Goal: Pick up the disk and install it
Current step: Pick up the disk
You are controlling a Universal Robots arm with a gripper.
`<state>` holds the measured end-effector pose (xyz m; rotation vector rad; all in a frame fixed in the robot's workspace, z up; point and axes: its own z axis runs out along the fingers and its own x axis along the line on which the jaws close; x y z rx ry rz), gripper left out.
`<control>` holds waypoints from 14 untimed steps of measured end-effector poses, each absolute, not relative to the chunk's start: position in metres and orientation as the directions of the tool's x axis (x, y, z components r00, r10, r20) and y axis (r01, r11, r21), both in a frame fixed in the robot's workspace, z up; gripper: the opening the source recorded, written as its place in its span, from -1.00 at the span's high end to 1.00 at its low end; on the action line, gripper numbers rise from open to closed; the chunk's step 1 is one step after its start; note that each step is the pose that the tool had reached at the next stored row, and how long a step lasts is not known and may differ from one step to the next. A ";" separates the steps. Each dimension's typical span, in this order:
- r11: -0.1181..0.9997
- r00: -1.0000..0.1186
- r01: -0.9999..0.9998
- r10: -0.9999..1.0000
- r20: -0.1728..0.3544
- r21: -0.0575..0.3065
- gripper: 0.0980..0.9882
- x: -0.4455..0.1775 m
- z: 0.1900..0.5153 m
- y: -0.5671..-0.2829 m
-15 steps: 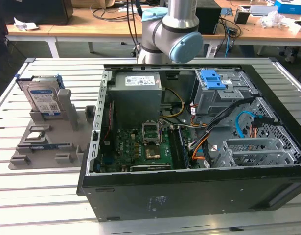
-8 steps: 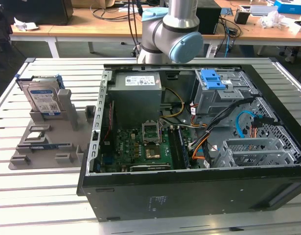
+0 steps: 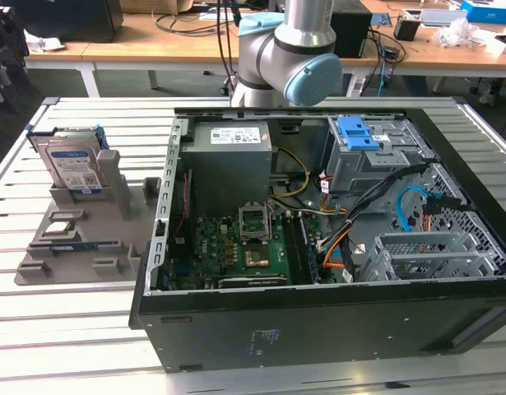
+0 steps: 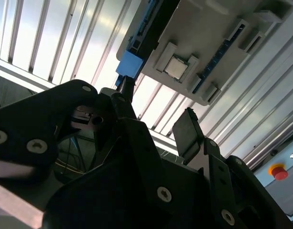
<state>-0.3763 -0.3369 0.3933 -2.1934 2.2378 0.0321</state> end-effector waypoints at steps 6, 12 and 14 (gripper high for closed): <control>0.020 -0.020 -1.000 -1.000 -0.020 0.009 -0.13 -0.370 0.393 -0.334; 0.020 -0.020 -1.000 -1.000 -0.020 0.009 -0.13 -0.364 0.393 -0.332; 0.020 -0.020 -1.000 -1.000 -0.018 0.009 -0.13 -0.363 0.392 -0.331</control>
